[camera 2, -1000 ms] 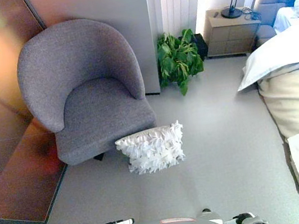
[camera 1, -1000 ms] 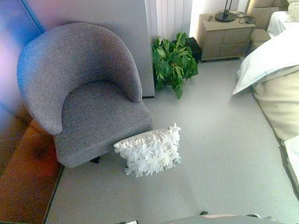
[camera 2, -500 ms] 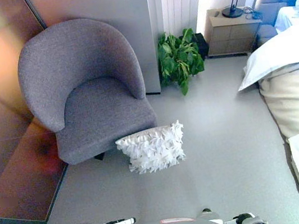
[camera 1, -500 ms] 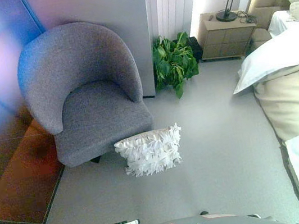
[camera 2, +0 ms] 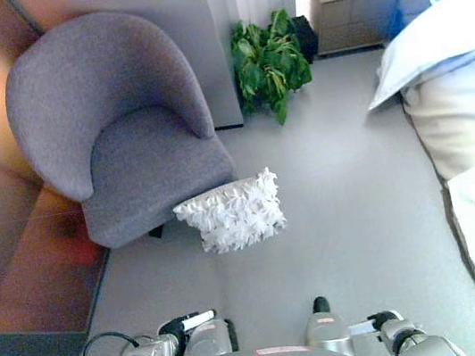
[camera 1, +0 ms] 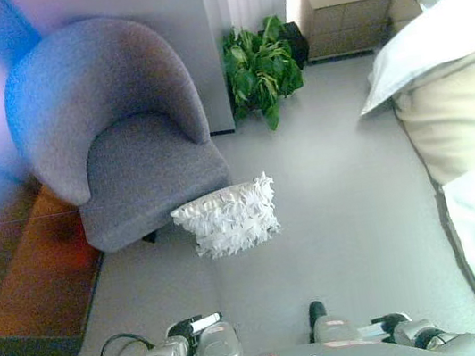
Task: Pick up the pillow and put it on the sofa.
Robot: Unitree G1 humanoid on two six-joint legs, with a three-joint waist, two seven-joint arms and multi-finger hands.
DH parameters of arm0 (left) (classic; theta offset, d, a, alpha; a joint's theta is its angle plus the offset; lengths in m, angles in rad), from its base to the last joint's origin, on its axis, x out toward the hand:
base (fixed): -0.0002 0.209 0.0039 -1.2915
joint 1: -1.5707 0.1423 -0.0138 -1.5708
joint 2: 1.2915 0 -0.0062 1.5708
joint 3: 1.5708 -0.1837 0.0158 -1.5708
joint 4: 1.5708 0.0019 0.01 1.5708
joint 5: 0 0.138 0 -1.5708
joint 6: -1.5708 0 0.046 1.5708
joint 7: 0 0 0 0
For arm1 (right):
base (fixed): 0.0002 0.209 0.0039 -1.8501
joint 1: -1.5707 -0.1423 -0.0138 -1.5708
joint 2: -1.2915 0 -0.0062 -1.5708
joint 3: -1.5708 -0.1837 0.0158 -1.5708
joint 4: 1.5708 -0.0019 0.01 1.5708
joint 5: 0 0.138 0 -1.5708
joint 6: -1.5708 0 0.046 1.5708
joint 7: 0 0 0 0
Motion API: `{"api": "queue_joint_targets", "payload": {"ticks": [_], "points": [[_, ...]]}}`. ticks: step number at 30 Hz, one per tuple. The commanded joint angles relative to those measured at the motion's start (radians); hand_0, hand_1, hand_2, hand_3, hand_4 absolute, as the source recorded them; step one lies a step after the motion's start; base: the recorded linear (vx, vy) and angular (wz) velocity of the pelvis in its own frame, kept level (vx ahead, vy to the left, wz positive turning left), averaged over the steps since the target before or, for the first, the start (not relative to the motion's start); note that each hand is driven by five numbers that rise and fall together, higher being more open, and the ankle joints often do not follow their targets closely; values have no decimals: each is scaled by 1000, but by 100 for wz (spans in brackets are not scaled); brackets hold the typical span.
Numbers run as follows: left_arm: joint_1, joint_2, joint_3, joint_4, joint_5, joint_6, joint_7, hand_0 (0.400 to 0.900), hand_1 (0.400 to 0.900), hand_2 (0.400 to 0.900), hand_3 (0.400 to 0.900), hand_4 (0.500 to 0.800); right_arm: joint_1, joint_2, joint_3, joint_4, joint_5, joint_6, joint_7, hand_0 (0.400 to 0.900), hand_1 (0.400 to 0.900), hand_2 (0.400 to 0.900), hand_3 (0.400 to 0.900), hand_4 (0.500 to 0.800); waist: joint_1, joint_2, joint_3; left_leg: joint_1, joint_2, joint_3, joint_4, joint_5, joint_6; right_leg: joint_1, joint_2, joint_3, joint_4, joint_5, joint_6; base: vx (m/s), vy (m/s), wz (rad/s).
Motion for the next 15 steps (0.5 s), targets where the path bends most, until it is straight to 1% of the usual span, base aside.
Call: {"api": "queue_joint_targets", "payload": {"ticks": [1, 2, 3, 4, 7, 8, 9, 10, 11, 12, 13, 14, 15], "points": [[137, 40, 3, 44, 47, 56, -36, 900, 900, 900, 900, 800, 26, 19, -22, 2, -32, -3, 19, 900, 900, 900, 900, 800, 51, -76, 61, -72, 13, 3, -156, 132, -10, 224, -28, -36, -120, -64, 19, 515, 130, -36], [144, 37, 9, 50, 44, 57, -36, 900, 900, 900, 900, 800, 31, 21, -24, 0, -46, -9, 29, 900, 900, 900, 900, 800, 65, -76, 54, -93, 36, 4, -247, 141, -18, 260, -29, -23, -126, -89, 23, 574, 156, -44], [149, 35, 15, 51, 40, 60, -36, 900, 900, 900, 900, 800, 38, 23, -23, -2, -63, -15, 36, 900, 900, 900, 900, 800, 73, -78, 51, -107, 48, 3, -274, 141, -23, 289, -34, -18, -123, -120, 26, 588, 183, -41], [151, 34, 19, 51, 40, 58, -36, 900, 900, 900, 900, 800, 41, 25, -22, -3, -74, -20, 40, 900, 900, 900, 900, 800, 76, -76, 47, -116, 54, 2, -281, 141, -25, 301, -35, -14, -119, -135, 26, 483, 168, -34], [161, 29, 25, 51, 14, 58, -26, 900, 900, 900, 900, 800, 47, 36, -8, 2, -100, -36, 35, 900, 900, 900, 900, 800, 96, -61, 26, -175, 84, 0, -282, 126, -35, 367, -50, 7, -84, -225, 37, 536, 245, -41], [162, 28, 28, 51, 10, 62, -23, 900, 900, 900, 900, 800, 46, 41, -8, 5, -104, -39, 31, 900, 900, 900, 900, 800, 101, -60, 18, -174, 84, 13, -282, 121, -31, 387, -62, 10, -68, -253, 46, 455, 241, -29], [162, 28, 29, 52, 8, 63, -22, 900, 900, 900, 900, 800, 45, 43, -8, 6, -104, -39, 28, 900, 900, 900, 900, 800, 103, -60, 15, -172, 83, 20, -282, 121, -30, 395, -66, 12, -64, -261, 49, 395, 237, -18], [159, 30, 36, 50, 6, 68, -22, 900, 900, 900, 900, 800, 41, 48, -9, 10, -101, -39, 23, 900, 900, 900, 900, 800, 106, -63, 7, -168, 79, 45, -282, 108, -23, 409, -79, 11, -60, -264, 61, 301, 203, -10], [157, 32, 40, 48, 6, 72, -22, 900, 900, 900, 900, 800, 38, 51, -9, 14, -99, -40, 18, 900, 900, 900, 900, 800, 108, -66, 3, -167, 76, 59, -282, 97, -17, 414, -86, 9, -60, -263, 67, 607, 391, -20], [152, 39, 50, 60, 18, 70, -23, 900, 900, 900, 900, 800, 29, 58, -12, 15, -83, -34, 7, 900, 900, 900, 900, 800, 125, -72, -16, -159, 52, 42, -265, 90, -7, 436, -113, 14, -38, -267, 90, 568, 356, -18], [149, 45, 54, 62, 19, 67, -22, 900, 900, 900, 900, 800, 25, 61, -15, 12, -80, -31, 8, 900, 900, 900, 900, 800, 131, -80, -17, -158, 37, 35, -233, 93, 0, 447, -125, 19, -28, -266, 99, 647, 398, -18], [141, 56, 60, 60, 16, 61, -22, 900, 900, 900, 900, 800, 22, 65, -18, 4, -79, -25, 8, 900, 900, 900, 900, 800, 140, -88, -25, -185, 22, 21, -156, 87, 9, 461, -140, 25, -10, -264, 110, 463, 307, 0], [131, 67, 61, 54, 22, 65, -32, 900, 900, 900, 900, 800, 20, 70, -19, -4, -92, -24, 4, 900, 900, 900, 900, 800, 144, -97, -33, -201, 19, 27, -104, 70, 22, 460, -165, 16, 21, -243, 118, 498, 358, 12]]}}
